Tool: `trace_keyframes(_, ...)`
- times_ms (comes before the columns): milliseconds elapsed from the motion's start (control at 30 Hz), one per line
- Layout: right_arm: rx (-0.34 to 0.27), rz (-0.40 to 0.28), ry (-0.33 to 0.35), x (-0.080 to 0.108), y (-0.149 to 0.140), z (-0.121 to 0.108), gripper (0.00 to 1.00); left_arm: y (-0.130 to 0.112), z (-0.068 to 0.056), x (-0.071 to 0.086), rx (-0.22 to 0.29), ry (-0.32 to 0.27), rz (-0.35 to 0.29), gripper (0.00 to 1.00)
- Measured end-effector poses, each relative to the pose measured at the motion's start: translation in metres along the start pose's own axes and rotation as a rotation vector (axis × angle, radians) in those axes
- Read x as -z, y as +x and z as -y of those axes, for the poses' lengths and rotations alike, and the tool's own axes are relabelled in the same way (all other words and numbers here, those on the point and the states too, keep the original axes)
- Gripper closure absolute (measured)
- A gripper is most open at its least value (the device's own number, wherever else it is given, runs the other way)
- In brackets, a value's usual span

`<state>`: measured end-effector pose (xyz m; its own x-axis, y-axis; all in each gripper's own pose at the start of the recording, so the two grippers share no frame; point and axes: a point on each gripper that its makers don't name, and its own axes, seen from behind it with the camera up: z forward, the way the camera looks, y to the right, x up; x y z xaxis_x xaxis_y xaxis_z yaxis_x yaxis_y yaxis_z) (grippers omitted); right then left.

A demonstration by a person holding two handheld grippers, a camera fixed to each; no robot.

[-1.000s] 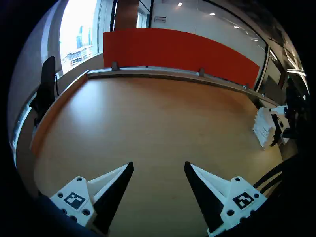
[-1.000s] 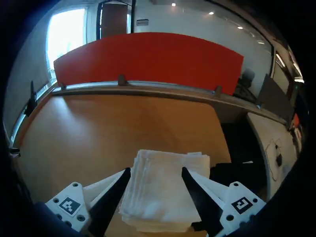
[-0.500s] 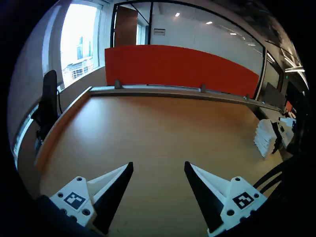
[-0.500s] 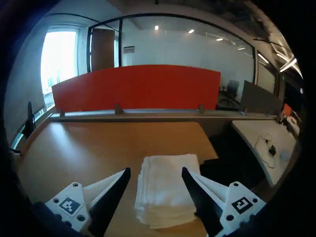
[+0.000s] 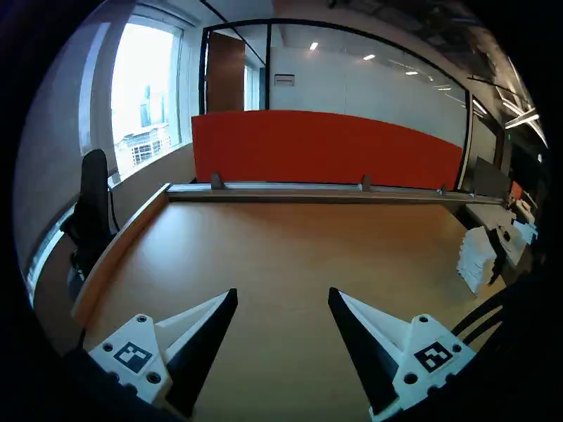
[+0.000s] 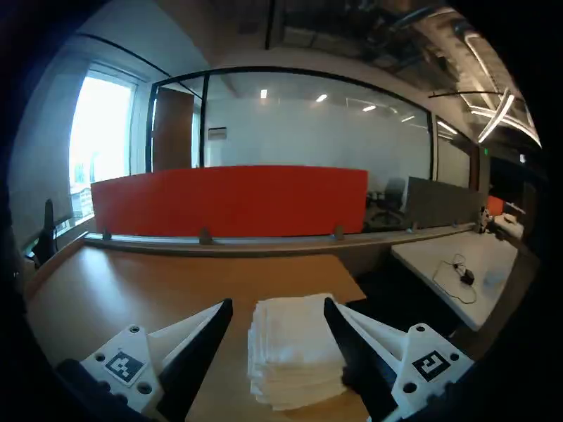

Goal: Fold towel

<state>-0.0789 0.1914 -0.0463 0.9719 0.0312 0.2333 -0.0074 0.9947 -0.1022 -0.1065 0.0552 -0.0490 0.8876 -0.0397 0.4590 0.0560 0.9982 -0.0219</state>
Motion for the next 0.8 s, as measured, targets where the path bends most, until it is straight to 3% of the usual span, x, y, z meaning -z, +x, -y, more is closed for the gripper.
trace_keyframes(200, 0.008, -0.035, -0.015, 0.008, 0.006, 0.001, 0.0, 0.016, 0.001, 0.001, -0.008, 0.005, -0.055, 0.04)
trace_keyframes(400, 0.007, -0.073, -0.028, 0.013, 0.017, 0.006, 0.0, 0.043, 0.012, 0.004, 0.018, 0.033, -0.157, 0.04)
trace_keyframes(600, 0.015, -0.099, -0.023, 0.016, 0.027, 0.021, 0.0, 0.074, 0.024, 0.01, 0.042, 0.056, -0.27, 0.04)
trace_keyframes(800, 0.01, -0.127, -0.009, 0.016, 0.04, 0.045, 0.0, 0.095, 0.03, 0.011, 0.028, 0.065, -0.342, 0.04)
